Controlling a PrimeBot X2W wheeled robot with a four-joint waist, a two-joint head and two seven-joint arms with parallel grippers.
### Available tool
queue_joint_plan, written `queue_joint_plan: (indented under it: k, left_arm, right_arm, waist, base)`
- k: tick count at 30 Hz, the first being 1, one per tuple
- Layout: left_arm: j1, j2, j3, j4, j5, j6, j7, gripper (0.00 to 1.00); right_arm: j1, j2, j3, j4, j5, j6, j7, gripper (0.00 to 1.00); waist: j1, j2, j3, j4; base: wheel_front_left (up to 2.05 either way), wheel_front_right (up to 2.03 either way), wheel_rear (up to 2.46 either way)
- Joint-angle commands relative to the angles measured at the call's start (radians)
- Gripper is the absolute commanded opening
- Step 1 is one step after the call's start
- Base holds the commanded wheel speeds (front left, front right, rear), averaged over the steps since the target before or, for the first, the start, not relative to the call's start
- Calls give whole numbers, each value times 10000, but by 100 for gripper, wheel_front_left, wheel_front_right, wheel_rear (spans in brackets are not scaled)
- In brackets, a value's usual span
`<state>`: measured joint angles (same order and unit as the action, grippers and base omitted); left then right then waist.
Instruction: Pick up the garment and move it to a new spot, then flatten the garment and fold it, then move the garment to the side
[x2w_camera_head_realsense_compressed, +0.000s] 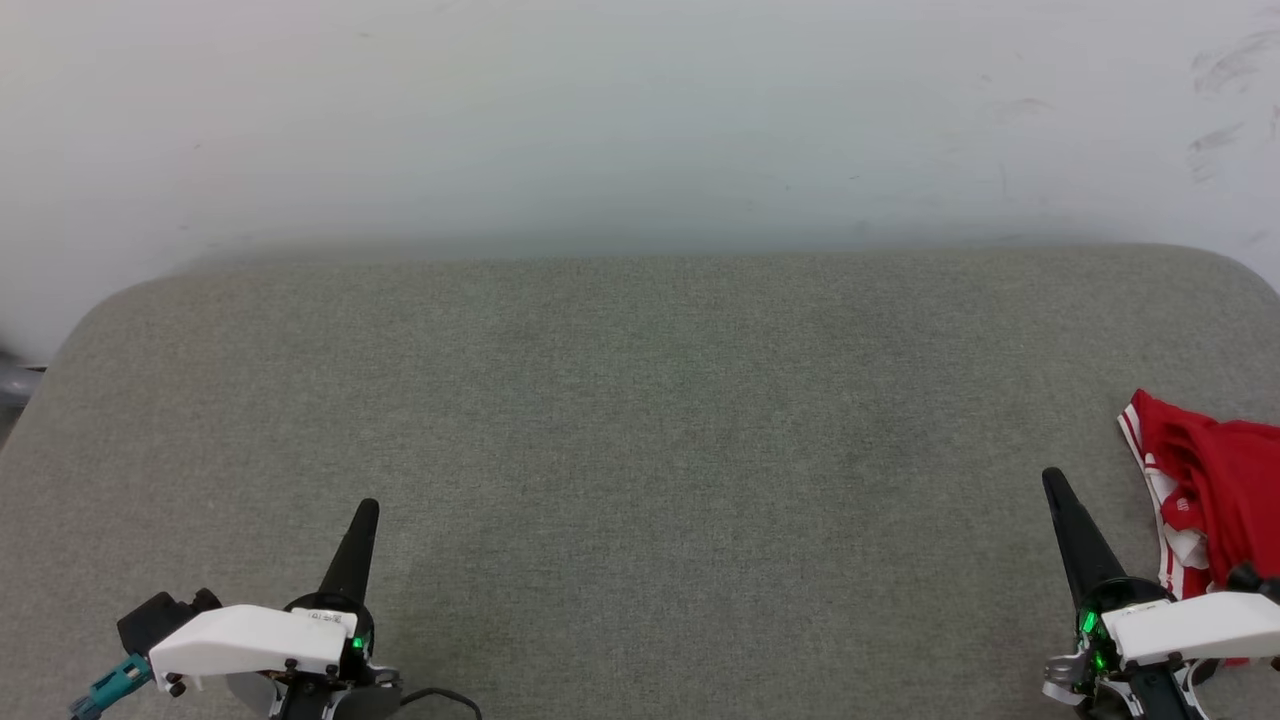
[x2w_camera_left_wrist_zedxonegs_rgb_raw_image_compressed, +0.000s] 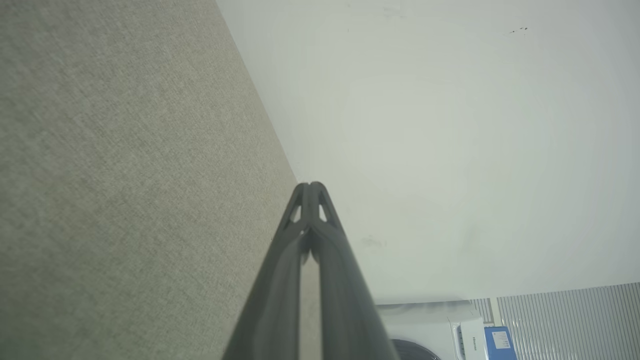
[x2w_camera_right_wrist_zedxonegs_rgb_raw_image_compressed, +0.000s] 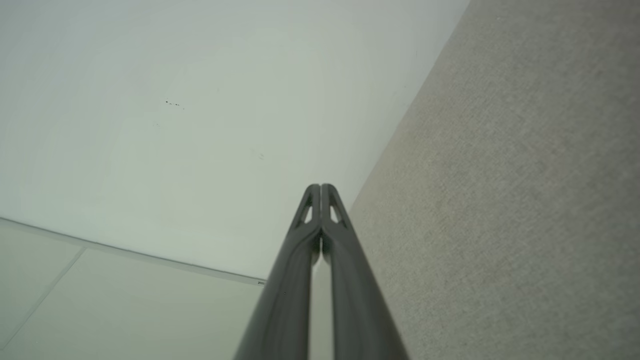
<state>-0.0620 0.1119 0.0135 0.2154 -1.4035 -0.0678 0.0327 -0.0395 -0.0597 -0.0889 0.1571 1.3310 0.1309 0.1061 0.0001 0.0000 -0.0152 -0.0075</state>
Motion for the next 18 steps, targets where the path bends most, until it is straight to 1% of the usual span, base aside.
queue_joint_plan:
  k: [1,18]
  left_arm:
    - [-212,-59,115,-17,-180,-88,75,0]
    - [-386,-346,573,168,-1311,-416,458,0]
  right_arm:
    - [-225,-54,-25,23,245,-1,-56,0]
    - [-519,-28,-82,529,1768,-2,-52,0]
  waist:
    - [-1,0,7,3]
    - [-1,0,98,41]
  base:
    - [0,0,0]
    - [0,0,0]
